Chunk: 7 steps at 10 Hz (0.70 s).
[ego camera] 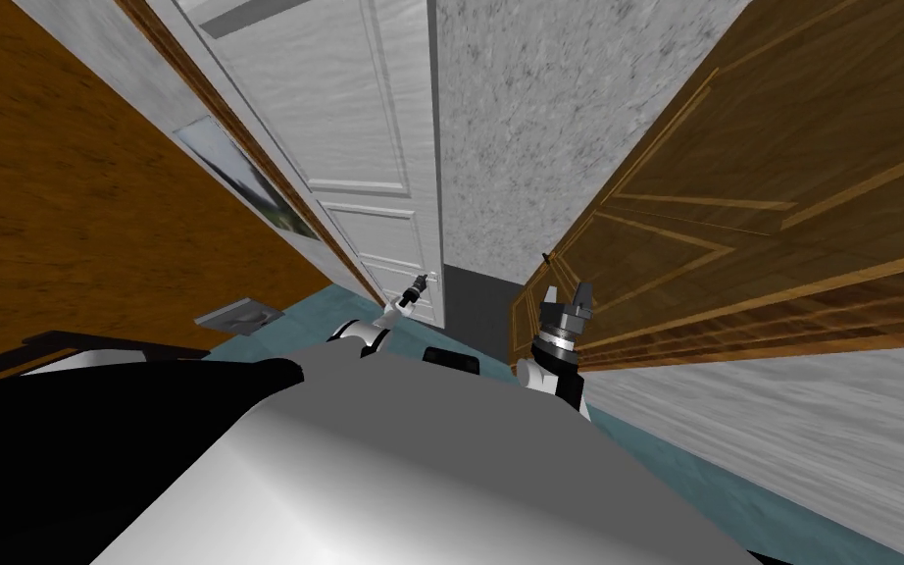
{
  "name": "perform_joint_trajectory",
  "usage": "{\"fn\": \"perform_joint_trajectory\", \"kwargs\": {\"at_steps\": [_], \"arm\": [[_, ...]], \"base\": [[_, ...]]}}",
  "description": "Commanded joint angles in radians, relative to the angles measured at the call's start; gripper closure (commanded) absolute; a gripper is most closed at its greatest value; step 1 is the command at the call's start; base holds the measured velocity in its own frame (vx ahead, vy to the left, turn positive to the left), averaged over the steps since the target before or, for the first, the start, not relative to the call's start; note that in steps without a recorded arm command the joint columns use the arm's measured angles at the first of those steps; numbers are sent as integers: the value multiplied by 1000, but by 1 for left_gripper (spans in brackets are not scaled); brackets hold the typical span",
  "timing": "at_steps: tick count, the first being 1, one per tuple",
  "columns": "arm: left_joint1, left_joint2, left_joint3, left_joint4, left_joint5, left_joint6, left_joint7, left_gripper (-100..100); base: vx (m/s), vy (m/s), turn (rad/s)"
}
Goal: Push the door open
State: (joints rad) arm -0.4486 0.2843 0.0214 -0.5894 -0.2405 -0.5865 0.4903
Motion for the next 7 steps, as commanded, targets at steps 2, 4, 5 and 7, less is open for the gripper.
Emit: {"fn": "perform_joint_trajectory", "kwargs": {"at_steps": [2, 4, 5, 7], "arm": [[3, 15, 26, -14, 13, 15, -12, 100], [4, 17, 38, -12, 19, 18, -21, 100], [4, 17, 38, -12, 19, 18, -21, 100], [8, 22, 70, -8, 36, 24, -45, 100]], "base": [[166, -80, 42], [161, -78, 36], [54, -28, 2], [156, -104, 71]]}}
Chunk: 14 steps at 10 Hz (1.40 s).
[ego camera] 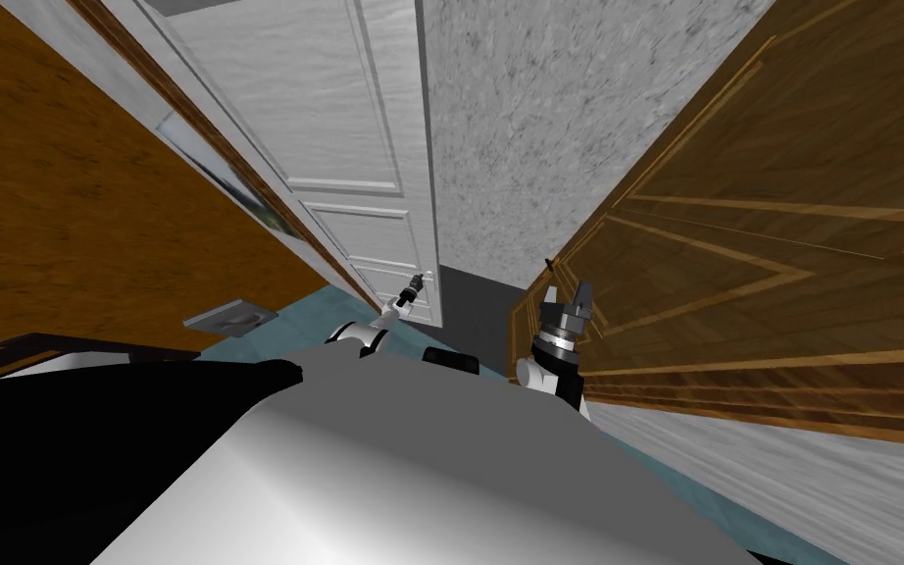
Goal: Push the door open
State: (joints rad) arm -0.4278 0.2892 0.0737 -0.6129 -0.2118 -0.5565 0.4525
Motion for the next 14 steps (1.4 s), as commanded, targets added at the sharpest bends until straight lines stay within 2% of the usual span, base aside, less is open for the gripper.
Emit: {"fn": "perform_joint_trajectory", "kwargs": {"at_steps": [1, 2, 4, 6, 14], "arm": [[-12, 19, 31, 17, 14, -3, -17, 100], [-10, 21, 44, 19, 21, 0, -27, 100], [-9, 22, 51, 20, 25, 2, -32, 100], [-6, 27, 85, 25, 42, 9, -57, 100], [4, 39, 167, 35, 85, 26, -119, 100]], "base": [[161, -111, 85], [165, -132, 79], [136, -90, 34], [156, -99, 62], [176, -112, 63]]}}
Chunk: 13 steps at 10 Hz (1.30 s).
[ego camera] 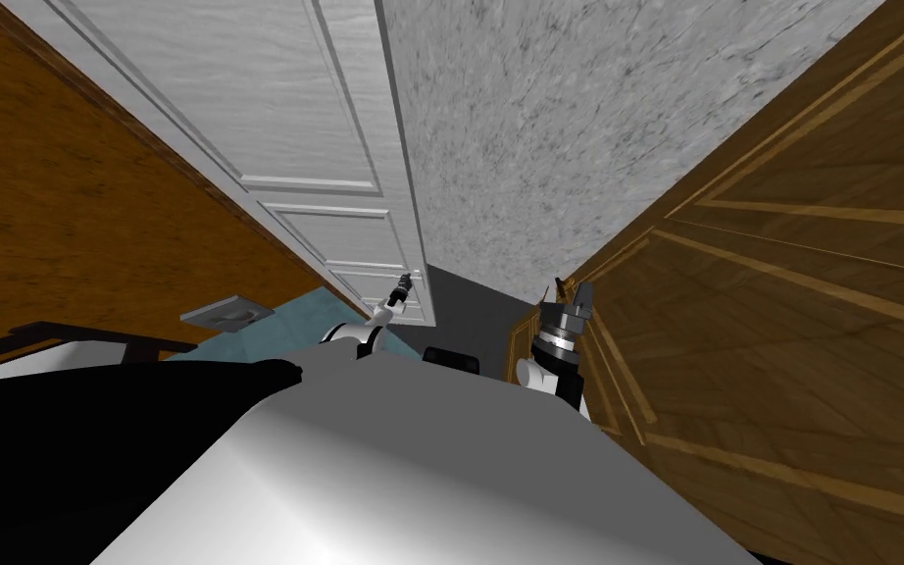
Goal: Push the door open
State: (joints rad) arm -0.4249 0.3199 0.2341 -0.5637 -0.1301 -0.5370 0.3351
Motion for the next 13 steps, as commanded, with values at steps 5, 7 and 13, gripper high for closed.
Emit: {"fn": "perform_joint_trajectory", "kwargs": {"at_steps": [5, 7, 13], "arm": [[5, 11, 37, -7, 18, 12, -23, 100], [7, 15, 49, -6, 24, 13, -31, 100], [16, 29, 101, 1, 48, 16, -62, 100]], "base": [[150, -56, 39], [172, -55, 53], [152, -43, 43]]}}
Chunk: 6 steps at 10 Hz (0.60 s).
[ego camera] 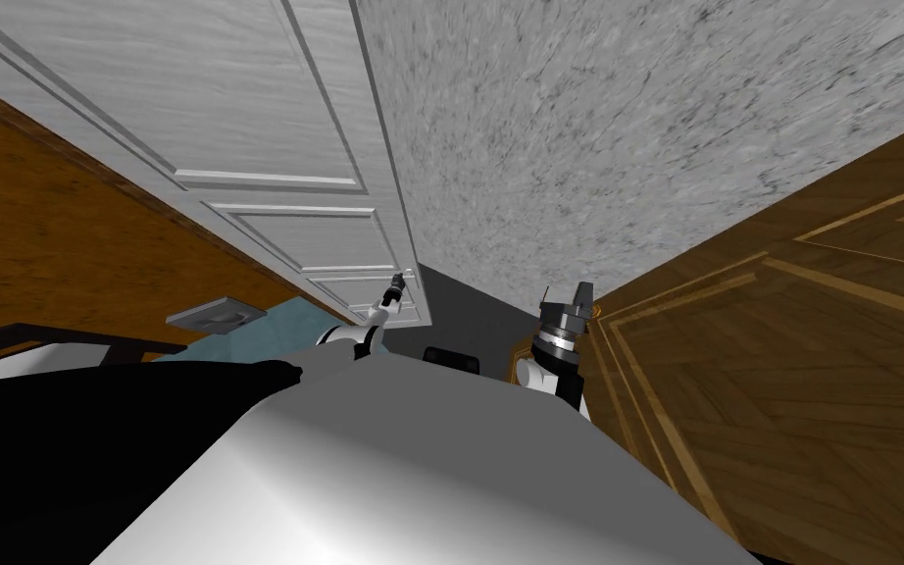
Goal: Push the door open
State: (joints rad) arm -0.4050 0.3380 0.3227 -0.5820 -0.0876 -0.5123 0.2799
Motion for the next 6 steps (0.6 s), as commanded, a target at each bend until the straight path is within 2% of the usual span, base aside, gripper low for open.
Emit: {"fn": "perform_joint_trajectory", "kwargs": {"at_steps": [1, 4, 6], "arm": [[-3, 13, 18, 20, 8, -9, -10, 100], [2, 20, 44, 23, 20, -7, -26, 100], [2, 20, 44, 23, 20, -7, -26, 100]], "base": [[182, -71, 80], [188, -80, 74], [78, -13, 8]]}}
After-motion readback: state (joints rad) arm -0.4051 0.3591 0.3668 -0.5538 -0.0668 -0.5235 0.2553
